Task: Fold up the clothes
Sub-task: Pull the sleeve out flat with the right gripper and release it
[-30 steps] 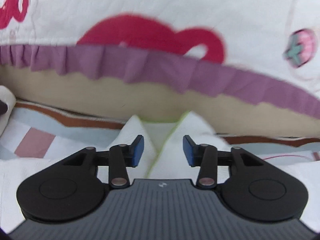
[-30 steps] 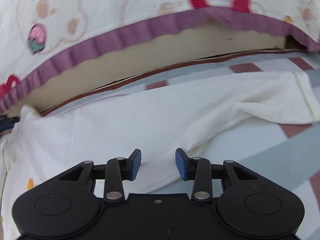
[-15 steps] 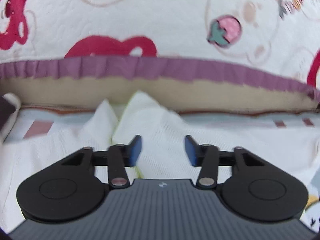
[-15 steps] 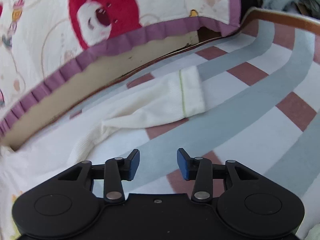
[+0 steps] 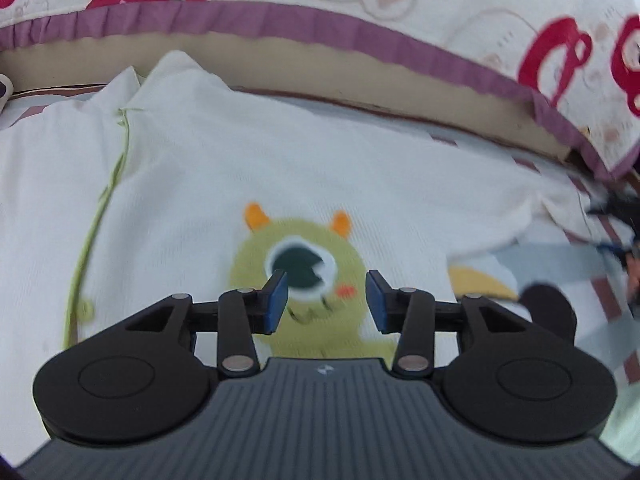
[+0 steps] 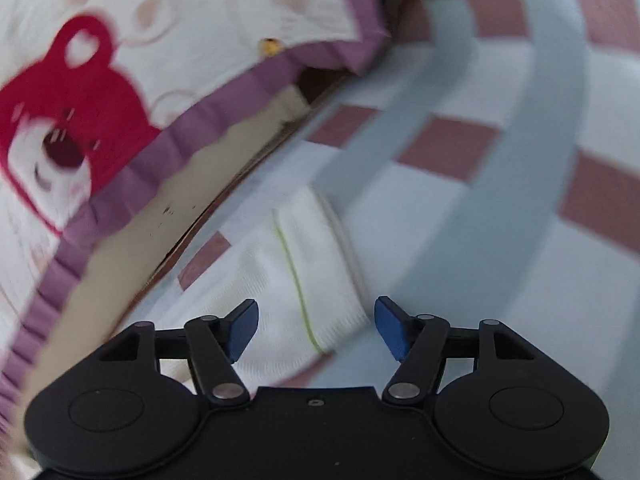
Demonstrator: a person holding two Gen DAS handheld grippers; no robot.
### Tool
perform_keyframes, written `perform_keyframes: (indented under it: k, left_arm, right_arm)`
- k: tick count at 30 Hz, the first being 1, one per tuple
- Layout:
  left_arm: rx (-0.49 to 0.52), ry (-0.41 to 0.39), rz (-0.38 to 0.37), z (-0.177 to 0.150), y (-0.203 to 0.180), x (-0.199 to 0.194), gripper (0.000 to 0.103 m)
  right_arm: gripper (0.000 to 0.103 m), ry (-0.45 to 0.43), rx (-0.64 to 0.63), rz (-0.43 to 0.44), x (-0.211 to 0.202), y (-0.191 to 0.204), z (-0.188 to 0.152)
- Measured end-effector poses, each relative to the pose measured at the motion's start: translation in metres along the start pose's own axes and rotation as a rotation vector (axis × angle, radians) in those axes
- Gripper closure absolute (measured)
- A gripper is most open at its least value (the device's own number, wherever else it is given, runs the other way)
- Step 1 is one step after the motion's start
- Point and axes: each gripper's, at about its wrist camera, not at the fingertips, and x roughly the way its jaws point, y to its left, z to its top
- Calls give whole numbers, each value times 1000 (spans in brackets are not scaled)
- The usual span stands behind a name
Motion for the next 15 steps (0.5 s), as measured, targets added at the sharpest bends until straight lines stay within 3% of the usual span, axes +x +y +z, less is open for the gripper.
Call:
perform_keyframes:
  k: [1,2,3,5,8,10,15]
  left_arm:
    - [9,-2,4,-5,0,-5,59]
    - [20,-2,7,-10,1,-9,59]
    - [34,1,10,-14,2,-13,59]
    - [61,6,16,-22,4,-22,58]
    - [66,18,30,-28,7,-33,58]
    - [45,30,0,-33,10,-37,57]
    - [65,80,-10,-53,9,-36,55]
  right_arm:
    - [36,10,-71,29,7,7,2]
    - [47,29,-145,74,15,13,4]
    - [84,49,-219,118,23,19,7]
    - [86,6,-336,108,19,23,20]
    - [87,-127,-371,105,-10,11,49]
    - [87,-188,-474,62,-23,7,58]
    - [87,-90,-626,27,-1,10,57]
